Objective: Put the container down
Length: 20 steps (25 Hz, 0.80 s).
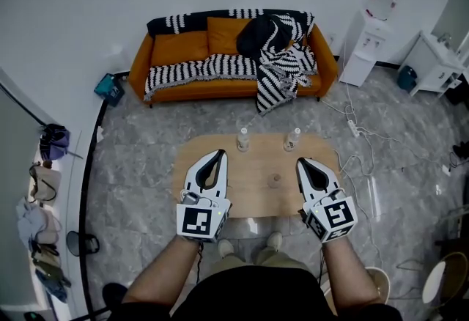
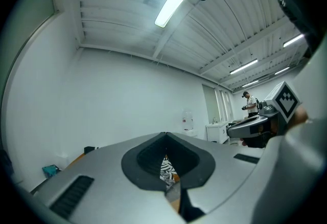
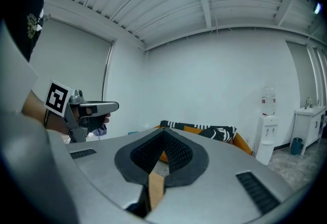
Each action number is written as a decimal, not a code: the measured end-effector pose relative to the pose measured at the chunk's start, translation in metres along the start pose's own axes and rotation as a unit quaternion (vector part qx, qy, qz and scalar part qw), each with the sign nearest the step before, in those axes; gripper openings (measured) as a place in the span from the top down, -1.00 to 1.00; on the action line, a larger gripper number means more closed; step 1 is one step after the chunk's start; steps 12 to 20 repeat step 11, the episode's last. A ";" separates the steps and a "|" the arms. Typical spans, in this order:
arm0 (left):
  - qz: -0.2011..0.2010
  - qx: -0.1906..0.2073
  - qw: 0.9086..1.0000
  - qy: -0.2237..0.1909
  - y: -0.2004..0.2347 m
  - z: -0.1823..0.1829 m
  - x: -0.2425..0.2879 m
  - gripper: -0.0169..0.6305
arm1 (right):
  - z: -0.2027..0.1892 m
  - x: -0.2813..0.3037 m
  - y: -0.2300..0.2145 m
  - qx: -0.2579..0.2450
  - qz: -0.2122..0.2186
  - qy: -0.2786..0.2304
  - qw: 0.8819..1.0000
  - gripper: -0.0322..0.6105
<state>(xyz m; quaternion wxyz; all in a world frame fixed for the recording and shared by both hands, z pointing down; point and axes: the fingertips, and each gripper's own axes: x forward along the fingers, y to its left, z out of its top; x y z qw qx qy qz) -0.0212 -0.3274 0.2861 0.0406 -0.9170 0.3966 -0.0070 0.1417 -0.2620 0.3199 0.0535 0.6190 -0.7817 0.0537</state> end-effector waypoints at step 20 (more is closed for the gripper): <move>0.010 -0.003 1.000 0.006 0.015 -0.004 0.004 0.91 | 0.013 0.017 0.005 -0.008 0.015 -0.008 1.000 0.86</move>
